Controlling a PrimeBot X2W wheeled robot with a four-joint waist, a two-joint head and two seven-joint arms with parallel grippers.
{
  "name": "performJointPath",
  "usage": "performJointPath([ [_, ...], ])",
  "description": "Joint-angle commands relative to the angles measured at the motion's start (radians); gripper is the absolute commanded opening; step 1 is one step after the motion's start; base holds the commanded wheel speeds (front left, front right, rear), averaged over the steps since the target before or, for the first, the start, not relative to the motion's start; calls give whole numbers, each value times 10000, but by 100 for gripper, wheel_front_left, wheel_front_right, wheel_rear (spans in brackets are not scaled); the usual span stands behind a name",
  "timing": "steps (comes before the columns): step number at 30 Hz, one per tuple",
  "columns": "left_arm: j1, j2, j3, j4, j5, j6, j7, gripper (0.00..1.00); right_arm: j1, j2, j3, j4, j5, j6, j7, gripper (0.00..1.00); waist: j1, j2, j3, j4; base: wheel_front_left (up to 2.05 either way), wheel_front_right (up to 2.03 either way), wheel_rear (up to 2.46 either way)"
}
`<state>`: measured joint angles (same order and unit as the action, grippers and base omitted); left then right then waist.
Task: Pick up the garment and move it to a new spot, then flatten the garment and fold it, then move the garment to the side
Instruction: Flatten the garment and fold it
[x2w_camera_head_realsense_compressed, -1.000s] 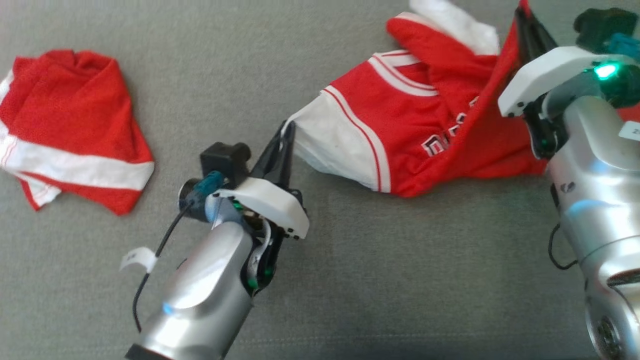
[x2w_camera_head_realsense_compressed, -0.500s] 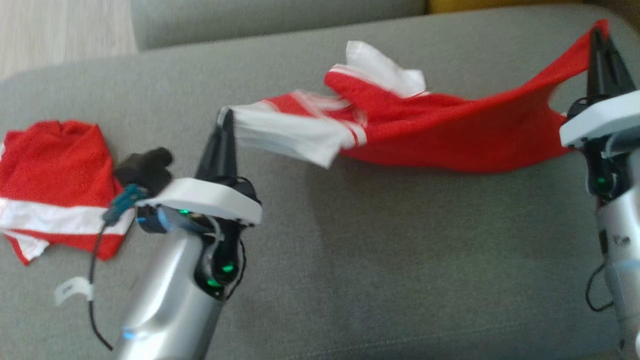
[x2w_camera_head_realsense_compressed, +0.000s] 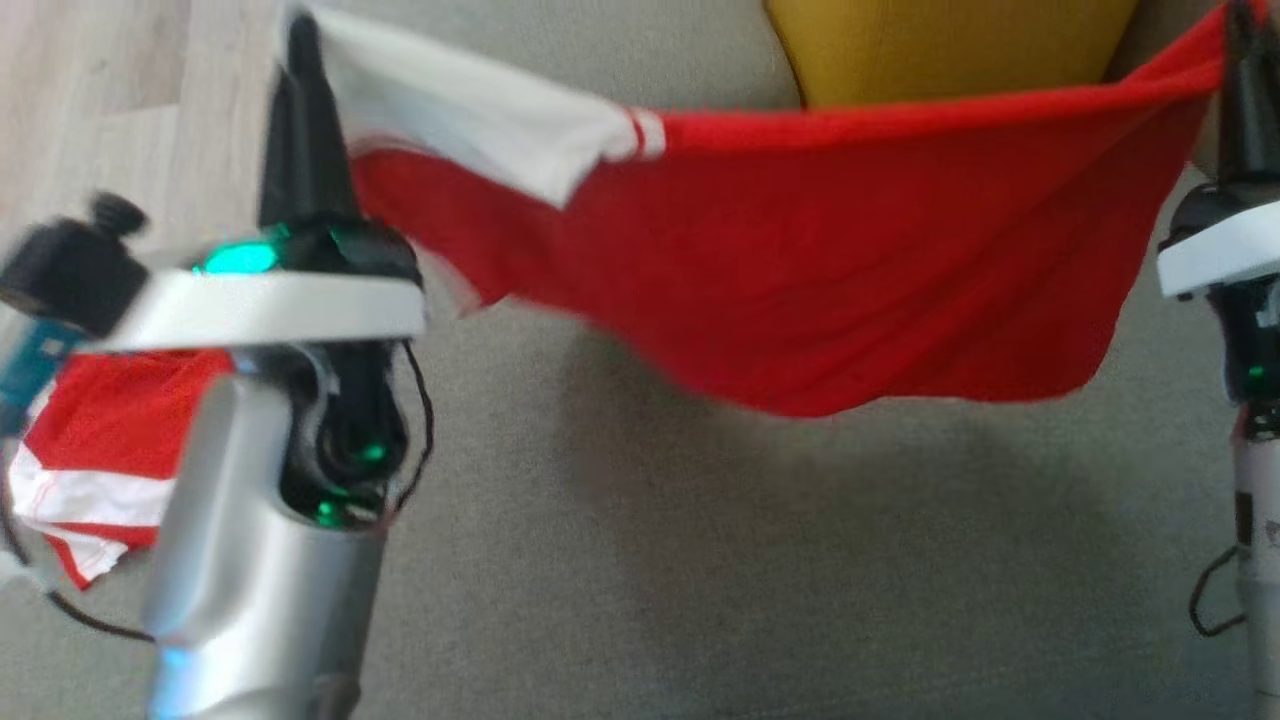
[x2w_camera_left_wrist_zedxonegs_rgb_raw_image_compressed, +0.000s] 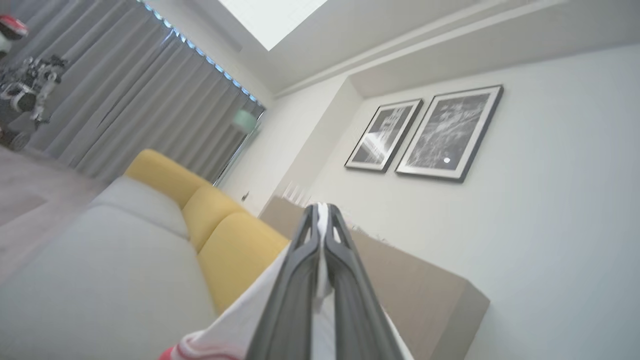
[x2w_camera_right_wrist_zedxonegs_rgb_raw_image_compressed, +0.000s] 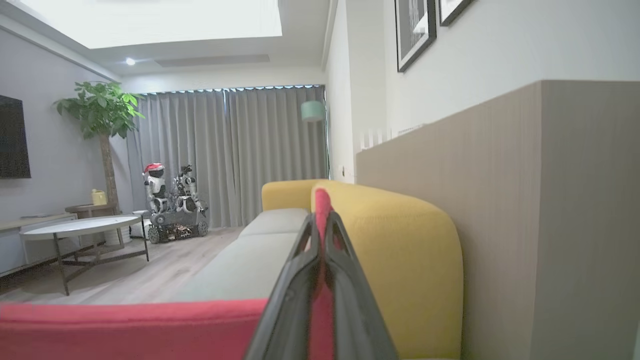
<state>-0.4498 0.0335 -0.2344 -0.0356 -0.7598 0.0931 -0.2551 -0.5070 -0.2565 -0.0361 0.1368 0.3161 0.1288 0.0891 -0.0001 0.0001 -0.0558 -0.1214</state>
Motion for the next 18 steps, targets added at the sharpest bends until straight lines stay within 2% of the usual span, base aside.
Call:
performJointPath([
  [1,-773,211,483,-714,-22,105,74,0,-427,64,84,-599,-71,19,131,0,1,-1,-139,102,0,0,0],
  [12,-1049,623,610,-3219,298,999,989,0,-317,271,-521,-2424,-431,19,1329,0,1,-1,-437,457,0,0,0],
  [18,-1254,1058,454,-3626,647,1372,1788,0,-251,504,-983,-3259,-785,19,2173,0,1,-1,-225,544,0,0,0],
])
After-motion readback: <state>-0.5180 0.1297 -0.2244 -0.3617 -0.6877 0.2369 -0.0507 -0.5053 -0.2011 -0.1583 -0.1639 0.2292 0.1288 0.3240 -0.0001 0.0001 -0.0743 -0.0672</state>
